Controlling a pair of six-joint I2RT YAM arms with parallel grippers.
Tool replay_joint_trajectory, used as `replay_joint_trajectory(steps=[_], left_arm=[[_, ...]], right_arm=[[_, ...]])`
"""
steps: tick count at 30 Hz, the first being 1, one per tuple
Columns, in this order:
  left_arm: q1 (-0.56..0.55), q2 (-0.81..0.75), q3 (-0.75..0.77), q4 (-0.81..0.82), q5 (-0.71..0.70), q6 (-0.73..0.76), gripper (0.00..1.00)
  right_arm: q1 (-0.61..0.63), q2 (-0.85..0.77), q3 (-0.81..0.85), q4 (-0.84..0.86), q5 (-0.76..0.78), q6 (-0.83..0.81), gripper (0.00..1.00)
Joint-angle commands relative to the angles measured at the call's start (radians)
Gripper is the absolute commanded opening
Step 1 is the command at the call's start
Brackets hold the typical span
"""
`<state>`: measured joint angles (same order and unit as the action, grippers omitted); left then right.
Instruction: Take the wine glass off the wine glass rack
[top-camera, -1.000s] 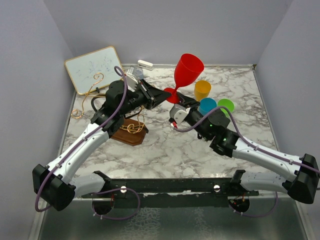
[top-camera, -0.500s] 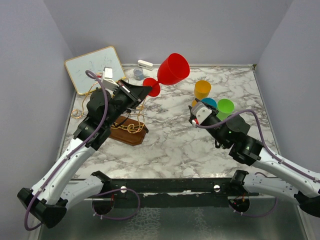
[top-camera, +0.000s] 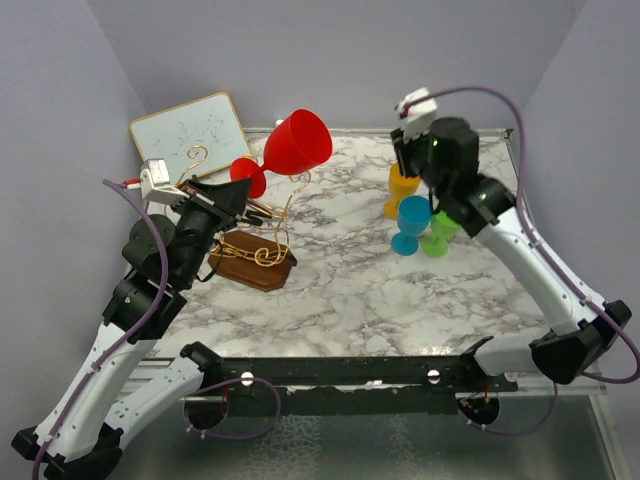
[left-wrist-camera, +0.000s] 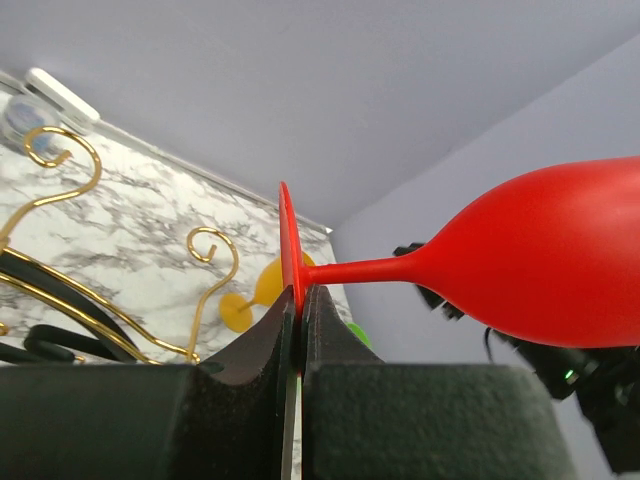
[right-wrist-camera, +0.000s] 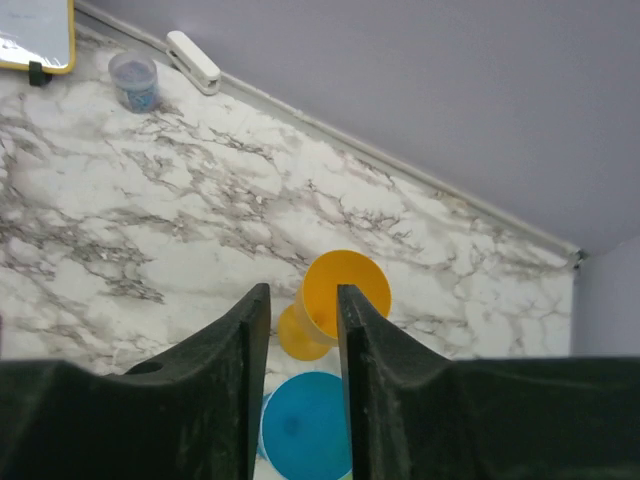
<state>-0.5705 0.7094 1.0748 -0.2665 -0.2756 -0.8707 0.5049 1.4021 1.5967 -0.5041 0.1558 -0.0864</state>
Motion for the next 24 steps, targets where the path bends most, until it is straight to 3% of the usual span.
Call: replay_joint_trajectory(steps=[1, 3, 5, 9, 11, 24], left_arm=[[0.003, 0.038, 0.056, -0.025, 0.002, 0.133, 0.0], [0.003, 0.062, 0.07, -0.02, 0.043, 0.165, 0.0], [0.003, 0.078, 0.071, 0.004, 0.097, 0.187, 0.0], [0.003, 0.105, 0.07, 0.047, 0.185, 0.22, 0.0], [0.003, 0.121, 0.075, 0.054, 0.212, 0.237, 0.0], [0.003, 0.175, 0.095, 0.104, 0.281, 0.223, 0.0]], right_arm=[[-0.118, 0.107, 0.255, -0.229, -0.654, 0.26, 0.02], [-0.131, 0.127, 0.333, -0.231, -0.849, 0.302, 0.01], [-0.134, 0.132, 0.4, -0.223, -0.928, 0.337, 0.01], [-0.134, 0.125, 0.468, -0.197, -1.044, 0.373, 0.38], [-0.134, 0.117, 0.473, -0.194, -1.065, 0.376, 0.47], [-0.134, 0.051, 0.382, -0.207, -1.052, 0.311, 0.48]])
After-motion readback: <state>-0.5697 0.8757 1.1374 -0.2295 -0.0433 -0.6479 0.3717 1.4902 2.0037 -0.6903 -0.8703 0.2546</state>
